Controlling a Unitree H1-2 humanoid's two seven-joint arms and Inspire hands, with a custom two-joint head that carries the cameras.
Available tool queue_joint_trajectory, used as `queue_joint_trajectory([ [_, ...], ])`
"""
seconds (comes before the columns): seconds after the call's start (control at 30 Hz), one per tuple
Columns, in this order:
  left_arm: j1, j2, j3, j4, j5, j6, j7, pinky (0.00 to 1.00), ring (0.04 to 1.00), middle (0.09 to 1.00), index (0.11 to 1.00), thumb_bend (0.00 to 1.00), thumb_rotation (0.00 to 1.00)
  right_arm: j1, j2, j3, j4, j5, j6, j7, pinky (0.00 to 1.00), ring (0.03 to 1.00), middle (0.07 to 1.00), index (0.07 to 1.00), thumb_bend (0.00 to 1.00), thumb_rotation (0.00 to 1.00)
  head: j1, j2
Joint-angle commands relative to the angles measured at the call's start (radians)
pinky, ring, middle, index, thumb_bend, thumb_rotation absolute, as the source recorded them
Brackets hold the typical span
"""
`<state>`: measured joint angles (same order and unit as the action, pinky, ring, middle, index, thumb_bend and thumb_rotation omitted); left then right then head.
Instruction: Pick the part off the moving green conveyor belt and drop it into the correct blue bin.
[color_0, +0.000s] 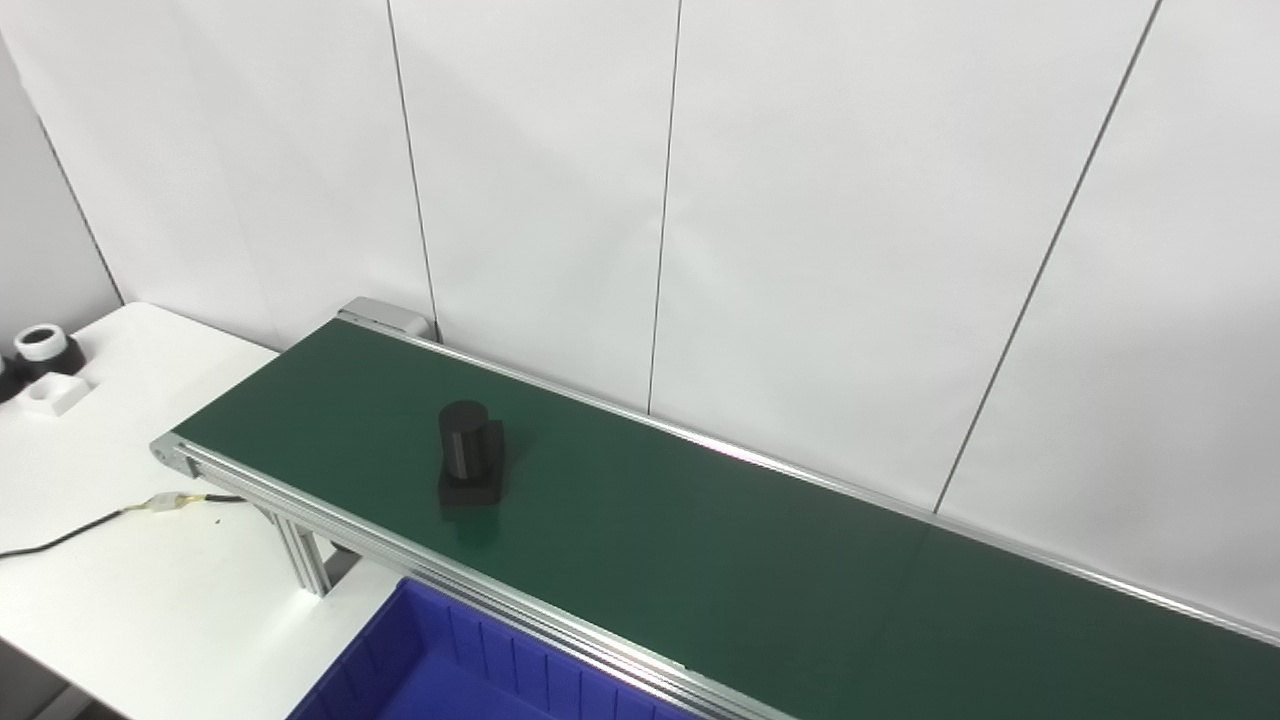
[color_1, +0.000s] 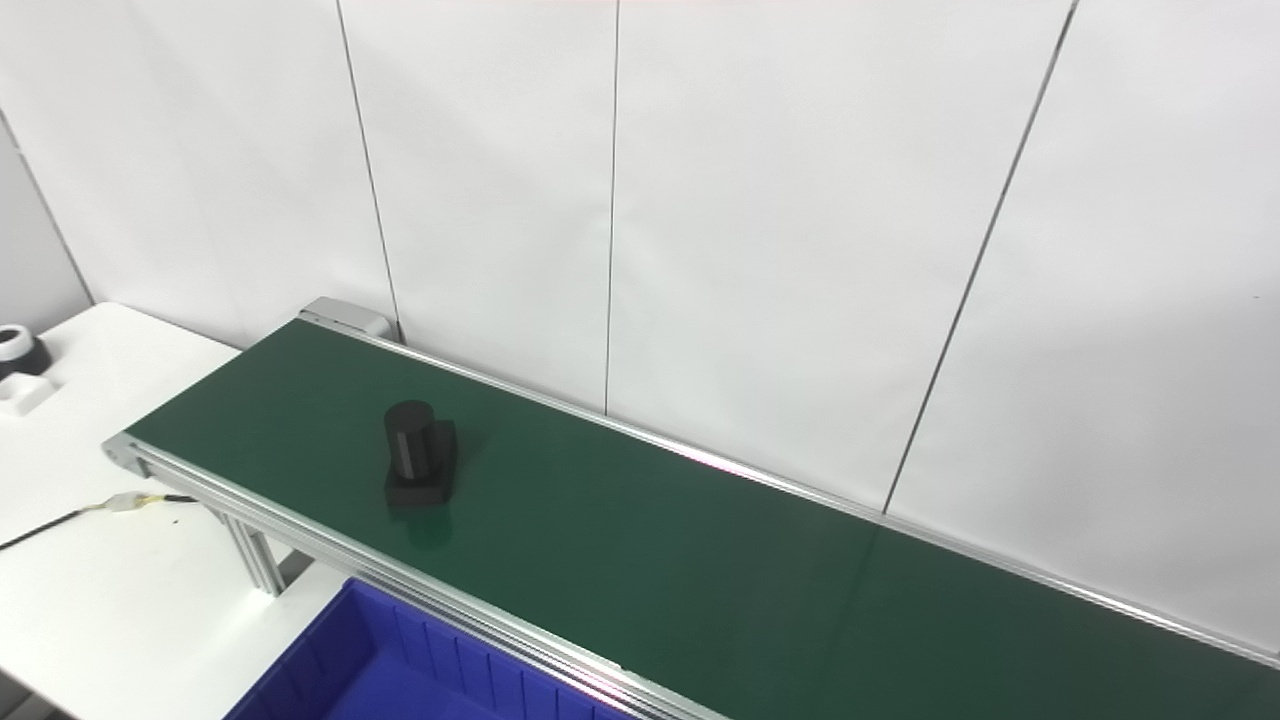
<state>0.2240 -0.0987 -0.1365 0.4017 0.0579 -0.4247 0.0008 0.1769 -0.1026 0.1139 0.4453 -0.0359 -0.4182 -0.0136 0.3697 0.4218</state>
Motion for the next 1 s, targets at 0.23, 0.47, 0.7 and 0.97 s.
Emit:
queue_joint_trajectory([
  [0.23, -0.004, -0.001, -0.004, -0.034, 0.003, -0.04, -0.001, 0.59, 0.64, 0.685, 0.706, 0.82, 0.0, -0.007, 0.008, 0.001, -0.036, 0.006, -0.052, 0.011, 0.61, 0.71, 0.786, 0.823, 0.59, 0.0, -0.018, 0.013],
  [0.47, 0.009, 0.007, -0.003, -0.045, -0.01, -0.039, -0.014, 0.59, 0.642, 0.687, 0.711, 0.82, 0.0, 0.002, 0.008, 0.008, -0.046, -0.009, -0.052, -0.005, 0.62, 0.713, 0.785, 0.828, 0.6, 0.0, -0.061, 0.021],
  [0.7, 0.024, 0.011, -0.004, -0.08, -0.02, -0.028, -0.023, 0.59, 0.639, 0.689, 0.71, 0.81, 0.0, 0.011, 0.014, 0.007, -0.056, -0.007, -0.052, -0.007, 0.62, 0.717, 0.786, 0.824, 0.6, 0.0, -0.095, 0.041],
  [0.97, 0.035, 0.019, -0.002, -0.101, -0.046, -0.012, -0.041, 0.61, 0.649, 0.696, 0.718, 0.78, 0.0, 0.02, 0.021, 0.01, -0.069, -0.016, -0.052, -0.018, 0.61, 0.707, 0.775, 0.806, 0.63, 0.0, -0.144, 0.062],
])
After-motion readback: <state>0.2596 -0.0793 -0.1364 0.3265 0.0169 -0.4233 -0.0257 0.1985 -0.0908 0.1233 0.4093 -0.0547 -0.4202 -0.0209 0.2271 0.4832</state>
